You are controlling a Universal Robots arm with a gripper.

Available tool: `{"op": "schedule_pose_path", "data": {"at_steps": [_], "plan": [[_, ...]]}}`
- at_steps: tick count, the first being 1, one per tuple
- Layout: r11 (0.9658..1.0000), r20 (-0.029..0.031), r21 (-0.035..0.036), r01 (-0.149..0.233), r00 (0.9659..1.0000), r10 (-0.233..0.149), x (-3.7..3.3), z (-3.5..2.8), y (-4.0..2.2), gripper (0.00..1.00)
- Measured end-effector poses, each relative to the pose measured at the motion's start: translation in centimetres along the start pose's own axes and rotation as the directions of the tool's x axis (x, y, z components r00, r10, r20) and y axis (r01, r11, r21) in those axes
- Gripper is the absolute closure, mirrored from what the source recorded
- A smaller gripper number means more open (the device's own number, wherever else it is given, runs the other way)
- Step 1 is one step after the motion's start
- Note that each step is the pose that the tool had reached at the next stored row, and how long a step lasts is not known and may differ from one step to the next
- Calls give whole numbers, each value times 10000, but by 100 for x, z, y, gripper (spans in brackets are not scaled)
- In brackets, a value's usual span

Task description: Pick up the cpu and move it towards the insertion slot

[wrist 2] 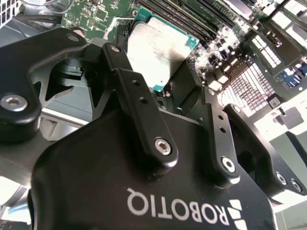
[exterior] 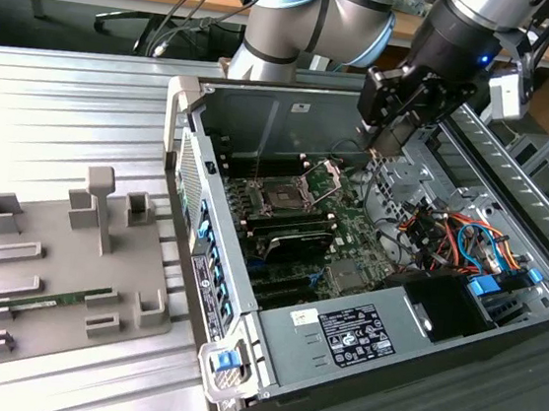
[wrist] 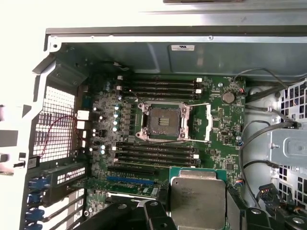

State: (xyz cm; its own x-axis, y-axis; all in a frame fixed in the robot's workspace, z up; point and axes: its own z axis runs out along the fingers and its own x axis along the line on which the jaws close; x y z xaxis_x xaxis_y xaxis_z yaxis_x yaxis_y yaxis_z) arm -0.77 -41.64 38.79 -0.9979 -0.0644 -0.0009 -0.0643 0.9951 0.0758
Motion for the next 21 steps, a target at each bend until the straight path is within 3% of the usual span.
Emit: {"op": "schedule_pose_path", "data": {"at_steps": [21], "plan": [[10000, 0, 0, 0, 10000, 0, -98, 30, 8, 45]]}}
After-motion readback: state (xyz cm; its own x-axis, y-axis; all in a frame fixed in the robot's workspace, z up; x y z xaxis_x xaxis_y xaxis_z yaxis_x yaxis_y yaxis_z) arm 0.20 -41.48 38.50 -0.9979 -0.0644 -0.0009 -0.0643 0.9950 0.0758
